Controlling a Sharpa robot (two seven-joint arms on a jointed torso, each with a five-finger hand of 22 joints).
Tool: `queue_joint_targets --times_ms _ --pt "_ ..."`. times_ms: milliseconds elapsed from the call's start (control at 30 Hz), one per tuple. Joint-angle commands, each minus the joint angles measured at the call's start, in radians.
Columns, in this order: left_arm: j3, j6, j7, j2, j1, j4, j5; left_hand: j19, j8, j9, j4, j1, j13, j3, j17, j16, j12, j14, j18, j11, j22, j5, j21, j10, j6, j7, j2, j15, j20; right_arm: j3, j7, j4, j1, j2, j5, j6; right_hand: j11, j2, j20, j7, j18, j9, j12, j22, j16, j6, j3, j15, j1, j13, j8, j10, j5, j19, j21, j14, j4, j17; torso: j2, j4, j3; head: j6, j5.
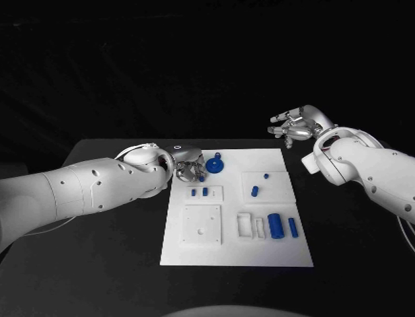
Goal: Assemble the parts on the task board
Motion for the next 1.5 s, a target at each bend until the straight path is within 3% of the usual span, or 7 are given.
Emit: queue_joint_targets --times_ms 33,600,700,767,1000,1167,1500 --pt "-0.003 0.029 0.000 0.002 -0.005 0.002 0.005 -0.010 0.003 0.001 0.002 -0.002 0.000 -0.003 0.001 -0.005 -0.003 0.004 0.013 -0.001 0.020 -0.001 0.003 -0.005 0.001 0.001 0.009 0.003 -0.001 0.000 0.010 0.000 -0.001 0.001 0.001 0.005 0.001 -0.003 -0.002 0.000 0.011 0.001 -0.001 -0.001 -0.006 0.009 -0.001 -0.002 -0.008 -0.001 0.002 0.000 0.006 0.034 -0.006 -0.004 -0.004 -0.001 0.000 0.0006 -0.0003 -0.001 0.000" --pt "-0.004 0.027 -0.014 -0.002 -0.006 0.002 0.005 -0.015 0.001 -0.002 -0.011 0.008 0.000 -0.022 0.007 0.001 -0.003 -0.005 0.013 0.004 0.021 -0.012 0.008 -0.016 -0.023 0.007 0.005 0.007 0.001 0.000 0.011 -0.002 -0.003 0.000 0.001 0.005 0.001 -0.003 -0.001 0.000 0.011 0.002 -0.003 -0.003 -0.005 0.008 -0.001 -0.002 -0.009 -0.003 0.002 -0.002 0.006 0.034 -0.008 -0.005 -0.005 -0.001 0.000 0.0008 -0.0004 -0.002 0.000" --pt "-0.004 0.023 -0.011 -0.002 -0.006 0.002 0.008 -0.017 0.000 -0.004 -0.011 0.007 0.000 -0.025 0.007 0.003 -0.003 -0.006 0.013 0.006 0.021 -0.019 0.009 -0.023 -0.045 0.010 0.003 0.009 0.003 0.000 0.010 -0.002 -0.003 0.000 0.001 0.006 0.000 -0.003 -0.003 0.000 0.009 0.002 -0.003 0.008 0.001 0.007 -0.001 -0.003 -0.009 -0.005 0.002 0.000 0.007 0.038 0.027 0.002 -0.005 0.002 0.000 0.0004 -0.0007 -0.002 0.000" --pt "-0.004 0.017 -0.010 -0.003 -0.006 0.001 0.010 -0.019 0.000 -0.007 -0.009 0.006 -0.001 -0.021 0.007 0.002 -0.003 -0.011 0.012 0.009 0.020 -0.038 0.007 -0.043 -0.115 0.004 -0.001 0.012 0.006 0.000 0.010 -0.003 -0.004 0.000 0.001 0.006 0.001 -0.003 -0.003 0.000 0.009 0.002 -0.004 0.010 0.003 0.007 0.000 -0.004 -0.009 -0.005 0.002 0.000 0.007 0.038 0.029 0.003 -0.005 0.003 0.000 0.0006 -0.0007 -0.002 0.000" --pt "-0.004 0.002 -0.012 -0.005 -0.006 -0.002 0.016 -0.018 0.000 -0.007 -0.005 0.005 -0.001 -0.010 0.005 0.004 -0.003 -0.014 0.013 0.011 0.020 -0.041 0.005 -0.050 -0.163 0.001 -0.014 0.013 0.009 0.000 0.009 -0.003 -0.005 -0.001 0.001 0.007 0.003 -0.004 -0.001 0.001 0.012 0.002 -0.029 0.000 -0.002 0.005 0.000 -0.001 -0.008 -0.031 0.002 0.002 0.006 0.034 0.001 -0.004 -0.007 -0.005 0.000 0.0001 0.0001 -0.002 0.000" --pt "-0.004 -0.006 -0.016 -0.008 -0.006 -0.003 0.020 -0.016 0.001 -0.006 0.005 0.001 -0.001 -0.003 0.002 0.005 -0.003 -0.014 0.013 0.011 0.019 -0.041 0.001 -0.052 -0.179 0.000 -0.023 0.014 0.010 0.000 0.007 -0.003 -0.005 -0.002 0.001 0.010 0.017 -0.003 0.008 0.006 0.019 0.002 -0.187 -0.026 -0.025 -0.003 0.012 0.009 -0.009 -0.217 0.002 0.050 0.006 0.034 -0.025 -0.003 -0.003 -0.025 0.000 0.0002 0.0005 -0.001 0.000" --pt "-0.004 -0.031 -0.021 -0.018 -0.006 -0.009 0.022 -0.012 0.001 -0.006 0.009 0.007 -0.001 0.005 -0.001 0.004 -0.003 -0.013 0.014 0.012 0.019 -0.035 -0.003 -0.051 -0.186 0.002 -0.030 0.014 0.009 0.000 0.005 0.010 -0.010 -0.012 -0.006 0.041 0.028 -0.005 0.010 0.009 0.026 0.002 -0.276 -0.050 -0.035 0.010 0.030 0.011 -0.007 -0.332 0.002 0.068 0.004 0.038 -0.015 0.004 -0.026 -0.021 0.000 0.0002 -0.0008 0.003 -0.003"
